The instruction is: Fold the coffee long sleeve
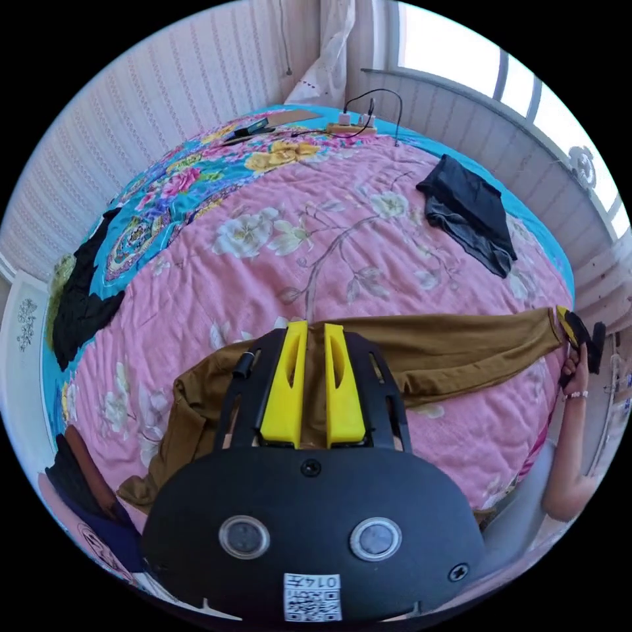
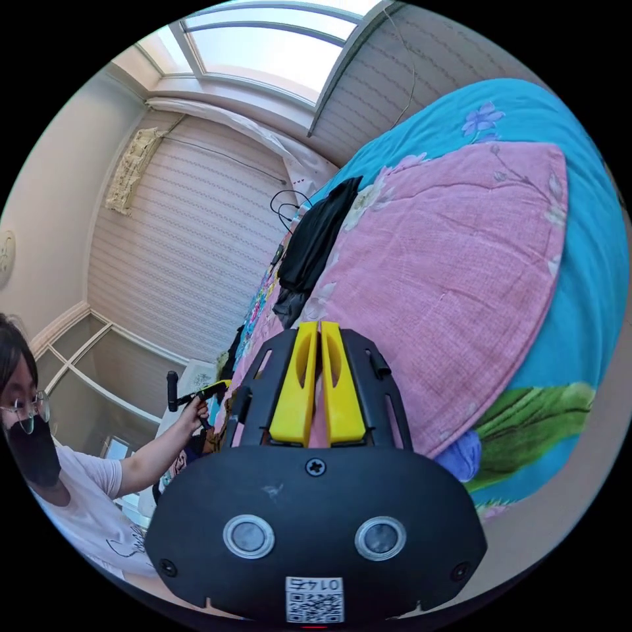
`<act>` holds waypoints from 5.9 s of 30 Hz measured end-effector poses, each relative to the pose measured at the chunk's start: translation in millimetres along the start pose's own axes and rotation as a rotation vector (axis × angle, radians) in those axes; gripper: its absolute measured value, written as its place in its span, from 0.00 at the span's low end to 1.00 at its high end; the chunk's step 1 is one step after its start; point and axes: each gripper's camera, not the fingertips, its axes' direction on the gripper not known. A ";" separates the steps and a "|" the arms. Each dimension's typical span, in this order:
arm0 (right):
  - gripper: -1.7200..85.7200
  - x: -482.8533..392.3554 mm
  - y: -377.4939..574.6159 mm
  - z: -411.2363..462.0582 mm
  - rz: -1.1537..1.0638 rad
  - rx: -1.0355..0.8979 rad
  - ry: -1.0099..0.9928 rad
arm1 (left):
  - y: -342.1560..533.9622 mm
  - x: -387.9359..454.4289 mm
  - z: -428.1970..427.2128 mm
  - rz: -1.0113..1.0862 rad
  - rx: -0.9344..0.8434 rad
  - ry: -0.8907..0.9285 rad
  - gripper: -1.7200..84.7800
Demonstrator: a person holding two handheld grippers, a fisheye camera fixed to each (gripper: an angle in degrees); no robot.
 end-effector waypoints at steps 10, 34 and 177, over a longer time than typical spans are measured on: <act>0.07 25.0 21.2 75.6 -0.076 -0.474 0.202 | 31.6 92.9 2.0 0.270 -0.030 0.227 0.09; 0.02 149.5 142.1 199.7 -0.278 -0.336 0.093 | 299.4 -43.6 -116.9 -0.058 -0.047 0.111 0.09; 0.08 0.0 1673.0 781.6 -1.617 -1.675 -0.395 | 1377.0 -261.2 -206.9 -1.392 0.242 -0.005 0.06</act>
